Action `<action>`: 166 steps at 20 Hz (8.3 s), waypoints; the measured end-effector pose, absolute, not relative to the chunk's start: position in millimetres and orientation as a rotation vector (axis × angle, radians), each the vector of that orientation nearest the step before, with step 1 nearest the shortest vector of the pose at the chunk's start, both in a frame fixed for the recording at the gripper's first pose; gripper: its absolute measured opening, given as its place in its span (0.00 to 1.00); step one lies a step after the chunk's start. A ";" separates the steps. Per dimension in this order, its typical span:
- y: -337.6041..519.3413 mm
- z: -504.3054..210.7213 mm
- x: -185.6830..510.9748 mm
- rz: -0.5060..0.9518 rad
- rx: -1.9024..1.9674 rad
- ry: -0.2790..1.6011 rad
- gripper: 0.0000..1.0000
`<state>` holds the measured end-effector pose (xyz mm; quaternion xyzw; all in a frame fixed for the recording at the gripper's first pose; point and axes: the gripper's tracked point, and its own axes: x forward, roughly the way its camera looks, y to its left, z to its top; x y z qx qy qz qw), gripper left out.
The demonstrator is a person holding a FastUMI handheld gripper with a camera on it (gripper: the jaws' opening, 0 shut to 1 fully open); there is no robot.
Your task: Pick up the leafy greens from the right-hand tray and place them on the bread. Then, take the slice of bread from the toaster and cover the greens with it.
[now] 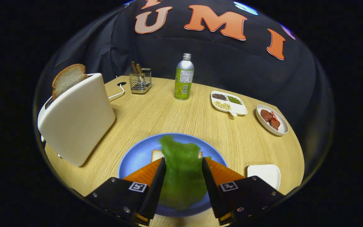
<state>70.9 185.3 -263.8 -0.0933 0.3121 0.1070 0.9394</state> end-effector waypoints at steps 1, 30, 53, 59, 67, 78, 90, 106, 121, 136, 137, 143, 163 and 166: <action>185.5 -260.9 70.4 0.215 -0.176 0.641 0.75; 390.5 -72.7 64.8 0.354 -0.076 0.343 0.98; 452.6 -121.1 81.8 0.367 -0.105 0.415 0.19; 449.4 -100.4 80.5 0.363 -0.097 0.376 0.08; 438.6 -53.0 73.3 0.382 -0.034 0.331 0.08; 394.5 -17.0 64.1 0.387 0.025 0.290 0.08; 304.2 -63.9 69.4 0.373 0.029 0.343 0.08; 244.1 -173.2 73.9 0.419 0.048 0.530 0.08; 200.9 -212.4 87.4 0.388 0.028 0.590 0.13; 161.2 -237.0 98.4 0.265 -0.083 0.657 0.54; 160.6 -233.9 98.4 0.256 -0.079 0.650 0.60; 158.6 -202.4 97.1 0.219 -0.075 0.594 0.98; 170.2 -43.7 56.5 0.133 -0.121 0.234 0.99; 172.9 -43.2 47.5 0.129 -0.086 0.232 0.99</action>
